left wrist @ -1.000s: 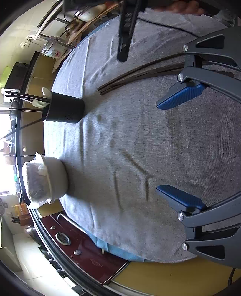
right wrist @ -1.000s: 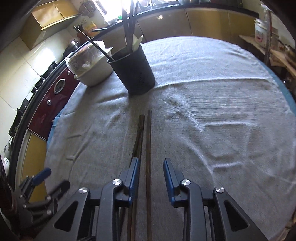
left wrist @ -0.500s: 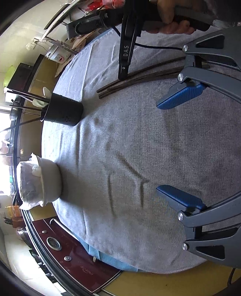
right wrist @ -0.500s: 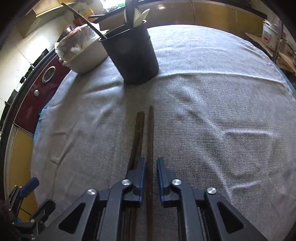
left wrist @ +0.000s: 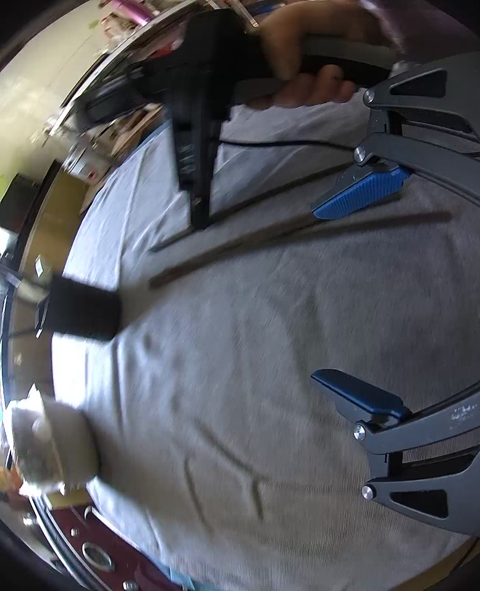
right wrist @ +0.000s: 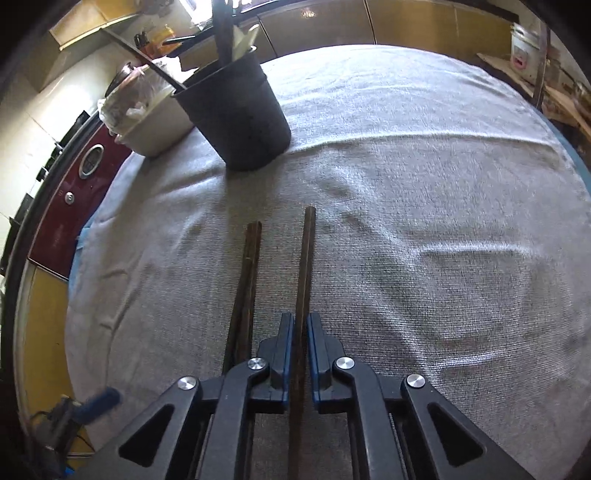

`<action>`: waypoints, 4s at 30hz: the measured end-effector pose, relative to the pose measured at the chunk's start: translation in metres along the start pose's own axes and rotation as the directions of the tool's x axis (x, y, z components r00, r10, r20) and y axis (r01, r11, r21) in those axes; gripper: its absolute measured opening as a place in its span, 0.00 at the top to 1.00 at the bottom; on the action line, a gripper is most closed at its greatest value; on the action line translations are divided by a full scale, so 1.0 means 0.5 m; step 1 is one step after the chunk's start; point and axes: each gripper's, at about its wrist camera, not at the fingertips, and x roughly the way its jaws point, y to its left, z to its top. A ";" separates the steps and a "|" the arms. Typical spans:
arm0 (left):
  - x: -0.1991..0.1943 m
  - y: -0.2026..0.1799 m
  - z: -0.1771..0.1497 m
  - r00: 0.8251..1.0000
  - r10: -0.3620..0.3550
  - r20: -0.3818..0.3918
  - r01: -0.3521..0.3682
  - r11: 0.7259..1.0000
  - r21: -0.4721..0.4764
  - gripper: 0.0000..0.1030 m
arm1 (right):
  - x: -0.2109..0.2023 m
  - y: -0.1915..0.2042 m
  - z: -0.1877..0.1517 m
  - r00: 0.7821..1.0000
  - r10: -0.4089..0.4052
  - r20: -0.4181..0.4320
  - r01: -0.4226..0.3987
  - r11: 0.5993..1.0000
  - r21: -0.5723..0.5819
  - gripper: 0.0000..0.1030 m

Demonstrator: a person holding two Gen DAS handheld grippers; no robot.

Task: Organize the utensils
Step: 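Close the right gripper on one dark chopstick on the cloth, then close the left gripper on another dark chopstick beside the right gripper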

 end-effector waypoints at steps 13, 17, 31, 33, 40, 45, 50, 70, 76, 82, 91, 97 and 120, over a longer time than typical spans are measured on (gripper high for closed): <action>0.034 -0.032 -0.011 0.997 0.057 -0.046 -0.053 0.994 0.095 0.19 | 0.000 -0.010 0.003 0.999 0.038 -0.033 -0.038 0.999 0.010 0.92; 0.044 -0.037 0.000 0.993 0.111 -0.045 -0.105 0.986 0.132 0.18 | 0.005 -0.011 0.007 0.998 0.042 -0.040 -0.042 0.999 0.014 0.92; 0.092 0.066 0.147 0.977 0.212 -0.013 -0.211 0.976 0.051 0.19 | 0.014 0.000 0.026 0.997 0.019 -0.069 -0.021 1.000 -0.021 0.92; 0.093 0.075 0.162 0.980 0.198 -0.024 -0.197 0.980 0.037 0.19 | 0.020 0.009 0.038 0.997 0.005 -0.076 -0.007 0.999 -0.034 0.92; 0.116 0.104 0.227 0.987 0.138 -0.079 -0.140 0.990 -0.013 0.19 | 0.044 0.025 0.110 0.993 -0.043 -0.113 0.041 0.999 -0.026 0.87; 0.139 0.115 0.278 0.984 0.141 -0.112 -0.145 0.989 -0.028 0.22 | 0.066 0.031 0.158 0.990 -0.068 -0.126 0.067 0.998 -0.016 0.83; 0.147 0.116 0.309 0.983 0.145 -0.113 -0.150 0.988 -0.038 0.39 | 0.084 0.047 0.192 0.986 -0.101 -0.134 0.098 0.995 -0.032 0.83; 0.094 0.150 0.214 0.996 0.080 0.027 -0.079 0.995 -0.065 1.00 | 0.020 0.058 0.155 0.998 -0.056 0.012 0.056 0.997 -0.050 0.94; 0.077 0.164 0.202 0.999 0.041 0.032 -0.038 0.996 -0.079 1.00 | -0.045 0.025 0.135 0.997 -0.035 0.072 0.038 0.998 -0.042 0.94; 0.086 0.159 0.216 0.998 -0.052 -0.040 0.046 0.990 -0.134 1.00 | -0.036 0.005 0.123 0.998 -0.031 0.048 0.033 0.999 -0.043 0.94; 0.114 0.112 0.251 0.987 -0.006 -0.159 -0.018 0.988 -0.152 0.66 | -0.028 -0.002 0.125 0.999 -0.019 0.040 0.021 0.999 -0.039 0.94; 0.143 0.069 0.276 0.971 0.097 -0.220 -0.122 0.988 -0.099 0.66 | -0.018 -0.010 0.124 1.000 -0.013 0.028 0.014 0.999 -0.034 0.94; 0.240 -0.014 0.390 0.885 0.216 -0.412 -0.254 0.966 -0.038 0.94 | -0.056 -0.057 0.111 0.996 0.053 0.078 -0.054 0.998 0.011 0.94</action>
